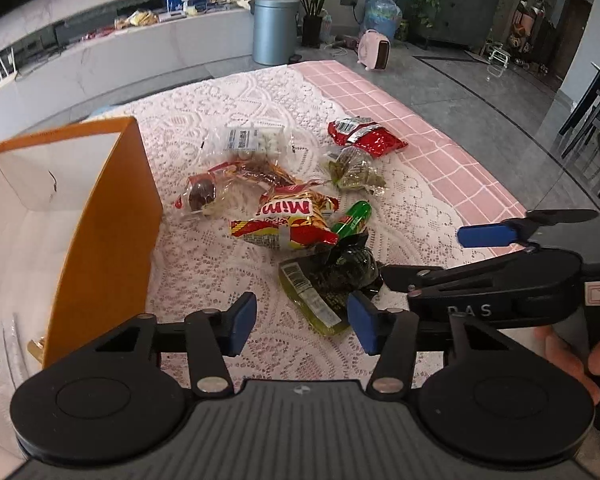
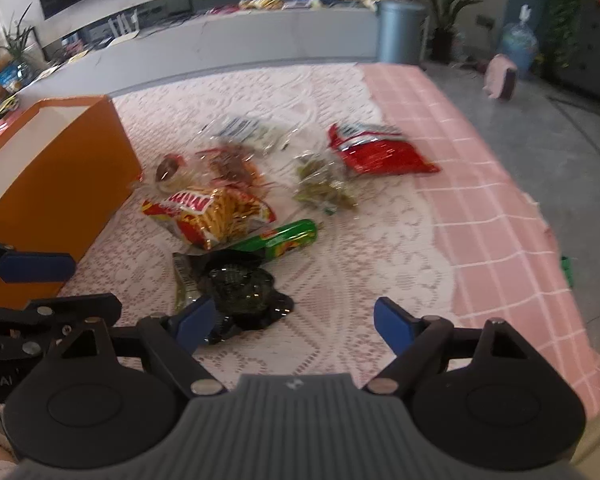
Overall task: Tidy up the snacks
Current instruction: 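Move the left tool to the Mimi bag while the right tool reaches the dark bag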
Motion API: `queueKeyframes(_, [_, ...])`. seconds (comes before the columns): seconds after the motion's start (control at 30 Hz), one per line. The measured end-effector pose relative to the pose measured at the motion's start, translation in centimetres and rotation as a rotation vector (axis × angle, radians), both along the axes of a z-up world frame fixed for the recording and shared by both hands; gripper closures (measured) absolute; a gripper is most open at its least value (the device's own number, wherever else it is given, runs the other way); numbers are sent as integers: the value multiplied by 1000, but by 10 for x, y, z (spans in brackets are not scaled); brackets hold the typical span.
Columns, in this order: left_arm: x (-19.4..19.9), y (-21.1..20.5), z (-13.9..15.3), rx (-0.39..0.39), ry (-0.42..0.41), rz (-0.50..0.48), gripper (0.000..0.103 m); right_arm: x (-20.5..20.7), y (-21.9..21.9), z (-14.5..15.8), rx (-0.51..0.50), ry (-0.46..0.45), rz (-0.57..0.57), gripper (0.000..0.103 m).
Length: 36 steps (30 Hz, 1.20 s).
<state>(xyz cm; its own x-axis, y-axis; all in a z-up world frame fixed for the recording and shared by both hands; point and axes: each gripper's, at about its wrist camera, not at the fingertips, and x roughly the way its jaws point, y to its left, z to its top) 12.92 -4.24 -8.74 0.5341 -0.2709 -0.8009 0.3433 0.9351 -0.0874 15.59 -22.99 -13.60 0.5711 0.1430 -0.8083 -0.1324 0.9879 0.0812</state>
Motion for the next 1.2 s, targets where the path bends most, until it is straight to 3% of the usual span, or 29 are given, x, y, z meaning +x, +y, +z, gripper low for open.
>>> queueKeyframes(0.17, [6, 3, -4, 28, 4, -1, 50, 18, 14, -10, 23, 34, 112, 19])
queueKeyframes(0.43, [11, 9, -5, 32, 16, -4, 50, 48, 28, -29, 12, 90, 164, 20])
queueKeyframes(0.67, [19, 8, -10, 26, 0, -1, 51, 58, 34, -43, 22, 135, 188, 49])
queueKeyframes(0.83, [21, 2, -12, 53, -19, -13, 50, 54, 31, -42, 44, 131, 201, 54])
queueKeyframes(1.03, [20, 0, -11, 31, -36, -28, 39, 36, 28, -28, -7, 94, 206, 55])
queueKeyframes(1.2, [24, -2, -9, -19, -79, -3, 27, 19, 6, -13, 21, 33, 96, 55])
